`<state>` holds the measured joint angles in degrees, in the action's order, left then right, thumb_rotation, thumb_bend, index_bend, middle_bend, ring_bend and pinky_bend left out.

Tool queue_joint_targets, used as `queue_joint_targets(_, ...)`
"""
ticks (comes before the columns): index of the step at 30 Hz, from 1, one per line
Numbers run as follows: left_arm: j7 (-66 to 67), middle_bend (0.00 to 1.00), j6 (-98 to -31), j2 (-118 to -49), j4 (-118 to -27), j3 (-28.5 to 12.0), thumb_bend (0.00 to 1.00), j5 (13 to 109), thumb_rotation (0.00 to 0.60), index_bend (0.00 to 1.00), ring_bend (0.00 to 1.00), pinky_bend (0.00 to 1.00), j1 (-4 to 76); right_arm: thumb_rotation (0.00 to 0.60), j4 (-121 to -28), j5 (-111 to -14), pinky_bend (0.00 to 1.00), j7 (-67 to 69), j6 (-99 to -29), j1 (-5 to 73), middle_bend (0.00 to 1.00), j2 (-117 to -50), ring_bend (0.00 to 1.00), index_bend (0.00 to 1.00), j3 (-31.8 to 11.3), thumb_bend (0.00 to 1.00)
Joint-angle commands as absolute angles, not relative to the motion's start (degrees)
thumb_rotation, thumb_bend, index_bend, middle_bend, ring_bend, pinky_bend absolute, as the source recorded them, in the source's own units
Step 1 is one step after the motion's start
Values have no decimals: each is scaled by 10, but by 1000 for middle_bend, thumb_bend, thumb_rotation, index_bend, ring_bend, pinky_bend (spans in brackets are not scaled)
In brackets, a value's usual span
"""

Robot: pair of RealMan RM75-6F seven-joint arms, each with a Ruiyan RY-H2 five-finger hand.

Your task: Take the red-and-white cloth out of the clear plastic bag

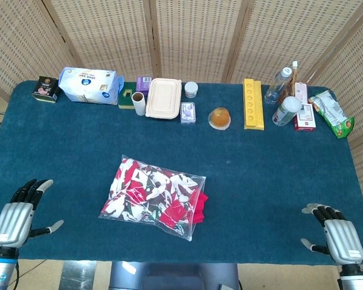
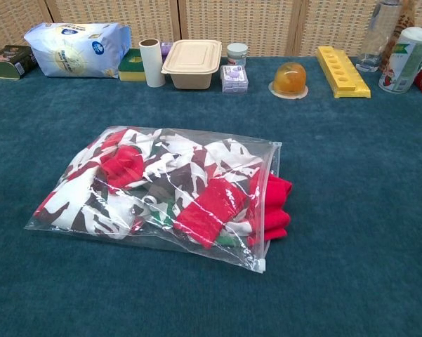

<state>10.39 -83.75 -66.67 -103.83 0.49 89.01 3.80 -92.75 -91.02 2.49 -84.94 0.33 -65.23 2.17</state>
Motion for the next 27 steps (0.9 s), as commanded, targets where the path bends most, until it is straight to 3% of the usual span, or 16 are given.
queue_joint_targets(1,110,153,-807,-654,-1046,4,70,899,600,114,82,134,60,600,-925,-910,265,26,-850,2,284,-654,262,312,22,133)
queue_joint_targets(12,83,153,-679,-623,-1068,-2,55,914,600,114,82,134,150,600,-923,-906,265,24,-851,0,284,-655,262,312,21,132)
queue_joint_targets(15,99,153,-609,-623,-1082,-15,38,918,600,114,83,134,204,600,-922,-903,265,26,-849,1,284,-654,262,313,20,133)
queue_joint_targets(22,182,99,-482,-635,-1114,-56,14,823,600,6,57,134,299,600,-917,-901,265,34,-844,3,284,-653,262,312,18,132)
queue_joint_targets(27,271,60,-427,-700,-1088,-91,12,706,600,0,12,134,379,600,-910,-896,265,45,-847,0,284,-652,262,312,17,133)
